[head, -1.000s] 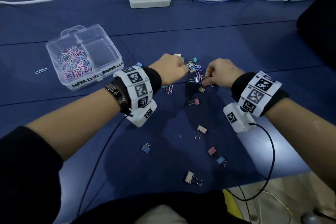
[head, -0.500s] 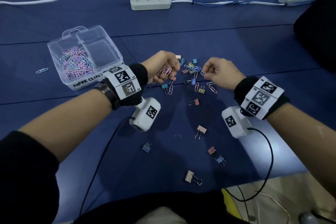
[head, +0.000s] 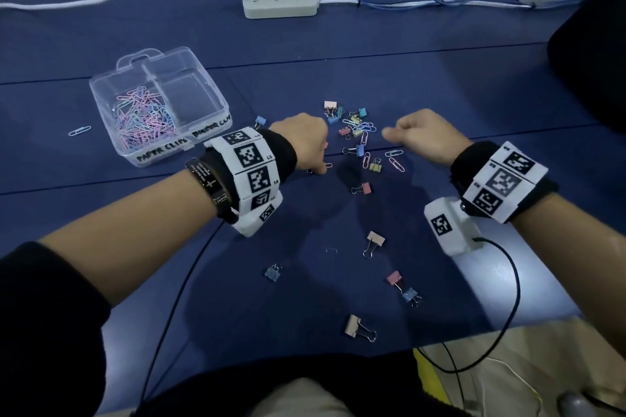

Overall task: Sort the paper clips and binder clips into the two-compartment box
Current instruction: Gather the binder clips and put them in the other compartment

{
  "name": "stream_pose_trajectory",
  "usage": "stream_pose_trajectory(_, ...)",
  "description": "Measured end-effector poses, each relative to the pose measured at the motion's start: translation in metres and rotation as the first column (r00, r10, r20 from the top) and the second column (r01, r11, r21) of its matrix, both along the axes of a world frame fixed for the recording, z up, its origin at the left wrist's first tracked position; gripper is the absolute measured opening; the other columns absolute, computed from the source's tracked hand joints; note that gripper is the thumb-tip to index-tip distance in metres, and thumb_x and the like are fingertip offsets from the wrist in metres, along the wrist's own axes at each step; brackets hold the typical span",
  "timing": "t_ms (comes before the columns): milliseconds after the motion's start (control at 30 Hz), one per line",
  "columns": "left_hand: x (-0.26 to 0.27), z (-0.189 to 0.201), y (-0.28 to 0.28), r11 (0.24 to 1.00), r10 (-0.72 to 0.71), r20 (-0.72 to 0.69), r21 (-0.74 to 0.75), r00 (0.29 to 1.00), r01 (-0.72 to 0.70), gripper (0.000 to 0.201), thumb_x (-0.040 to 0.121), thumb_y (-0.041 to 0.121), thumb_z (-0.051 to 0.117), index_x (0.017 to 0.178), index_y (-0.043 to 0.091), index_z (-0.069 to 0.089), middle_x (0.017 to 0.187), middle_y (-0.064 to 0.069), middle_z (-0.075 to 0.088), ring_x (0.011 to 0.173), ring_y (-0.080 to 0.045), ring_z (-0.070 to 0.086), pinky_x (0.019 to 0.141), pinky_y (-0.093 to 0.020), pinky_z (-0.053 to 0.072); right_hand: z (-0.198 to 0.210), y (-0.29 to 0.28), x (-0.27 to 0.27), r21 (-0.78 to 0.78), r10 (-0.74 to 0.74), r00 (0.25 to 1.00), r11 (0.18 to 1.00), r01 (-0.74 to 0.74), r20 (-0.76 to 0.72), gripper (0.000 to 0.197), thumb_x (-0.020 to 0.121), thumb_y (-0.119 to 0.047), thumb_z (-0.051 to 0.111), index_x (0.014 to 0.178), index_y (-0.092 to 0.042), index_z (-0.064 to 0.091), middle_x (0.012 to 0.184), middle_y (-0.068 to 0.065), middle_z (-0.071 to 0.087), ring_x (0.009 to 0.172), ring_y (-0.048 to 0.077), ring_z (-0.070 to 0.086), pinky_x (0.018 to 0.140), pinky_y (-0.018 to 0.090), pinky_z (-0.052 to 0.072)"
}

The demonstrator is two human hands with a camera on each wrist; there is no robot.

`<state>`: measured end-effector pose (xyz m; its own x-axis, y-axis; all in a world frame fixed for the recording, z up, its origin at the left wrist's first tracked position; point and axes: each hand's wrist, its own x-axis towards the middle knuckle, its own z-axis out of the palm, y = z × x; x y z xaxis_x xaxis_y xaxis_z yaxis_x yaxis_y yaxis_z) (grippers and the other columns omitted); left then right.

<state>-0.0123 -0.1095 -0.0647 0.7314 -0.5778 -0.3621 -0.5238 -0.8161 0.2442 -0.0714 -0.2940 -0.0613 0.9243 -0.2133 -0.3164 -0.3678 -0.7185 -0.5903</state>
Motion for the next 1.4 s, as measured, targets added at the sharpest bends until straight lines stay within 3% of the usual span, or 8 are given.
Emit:
stream_pose_trajectory(167,-0.003,0.001,0.0,0.998,-0.019,0.028,0.066,0.999,0.017,0.038,0.082,0.022,0.055,0.052,0.012,0.034,0.06,-0.002,0.043,0.069,-0.026,0.048,0.054,-0.026,0.034,0.003,-0.007,-0.009,-0.219,0.202,0.976,0.952,-0.214,-0.076,0.025,0.072,-0.024,0.077,0.091,-0.018,0.061,0.072,-0.001,0.05,0.082,0.02,0.049,0.068,0.027,0.035)
stream_pose_trajectory(333,-0.003,0.005,-0.007,0.94,0.117,-0.143,-0.304,0.983,-0.156,0.031,0.093,0.019,0.036,0.064,0.006,0.04,0.069,-0.007,0.046,0.07,-0.025,0.046,0.066,-0.028,0.034,-0.005,-0.013,-0.005,-0.217,0.204,0.976,0.952,-0.216,-0.078,0.023,0.073,-0.02,0.076,0.088,-0.019,0.06,0.095,0.003,0.057,0.105,0.022,0.055,0.083,0.027,0.038)
stream_pose_trajectory(533,0.0,0.015,-0.012,0.608,0.109,-0.761,-0.458,0.64,-0.648,0.031,0.083,0.008,0.025,0.054,0.016,0.025,0.034,0.007,0.028,0.031,-0.008,0.017,0.037,-0.006,0.013,-0.007,-0.012,0.001,-0.255,0.176,0.983,0.95,-0.183,-0.05,0.012,0.078,-0.014,0.07,0.077,-0.013,0.058,0.083,0.001,0.056,0.092,0.021,0.053,0.077,0.029,0.038)
stream_pose_trajectory(833,0.004,0.009,-0.011,0.51,-0.002,-0.889,-0.395,0.458,-0.764,0.048,0.086,0.01,0.037,0.039,0.017,0.032,0.036,0.002,0.043,0.024,-0.003,0.022,0.026,-0.006,0.014,-0.009,-0.004,0.0,-0.251,0.138,0.988,0.956,-0.152,-0.07,0.006,0.085,-0.01,0.061,0.088,-0.007,0.056,0.092,0.006,0.052,0.088,0.021,0.05,0.075,0.028,0.037)
stream_pose_trajectory(967,0.003,0.012,-0.016,0.522,0.069,-0.834,-0.438,0.548,-0.732,0.032,0.081,-0.002,0.039,0.053,0.013,0.033,0.037,0.003,0.043,0.025,-0.003,0.022,0.029,-0.007,0.013,-0.007,-0.005,-0.002,-0.202,0.122,0.992,0.971,-0.127,-0.035,0.025,0.083,-0.012,0.065,0.101,-0.009,0.047,0.089,0.002,0.045,0.085,0.021,0.044,0.074,0.029,0.033)
stream_pose_trajectory(1133,-0.004,0.012,-0.033,0.798,0.122,-0.533,-0.449,0.837,-0.402,0.037,0.08,0.007,0.057,0.051,0.017,0.036,0.038,0.005,0.037,0.028,-0.006,0.022,0.036,-0.007,0.016,-0.01,-0.009,-0.001,-0.208,0.106,0.992,0.971,-0.119,-0.073,0.018,0.083,-0.02,0.066,0.086,-0.011,0.05,0.069,-0.008,0.043,0.083,0.019,0.047,0.071,0.029,0.034)
stream_pose_trajectory(1267,-0.002,0.008,-0.041,0.876,0.058,-0.523,-0.383,0.851,-0.295,0.045,0.083,0.011,0.061,0.051,0.017,0.029,0.041,0.004,0.032,0.028,-0.007,0.023,0.035,-0.01,0.017,-0.011,-0.007,0.001,-0.229,0.111,0.989,0.964,-0.131,-0.098,0.019,0.086,-0.02,0.063,0.077,-0.009,0.05,0.067,-0.006,0.045,0.08,0.019,0.048,0.057,0.024,0.033)
stream_pose_trajectory(1400,-0.004,0.009,-0.049,0.956,-0.069,-0.224,-0.294,0.972,0.0,0.011,0.082,0.016,0.065,0.079,0.015,0.055,0.062,0.009,0.042,0.064,-0.011,0.045,0.055,-0.022,0.035,-0.009,-0.005,0.001,-0.246,0.119,0.982,0.957,-0.152,-0.143,0.025,0.089,-0.02,0.059,0.068,-0.011,0.048,0.08,0.004,0.054,0.085,0.019,0.048,0.065,0.025,0.035)
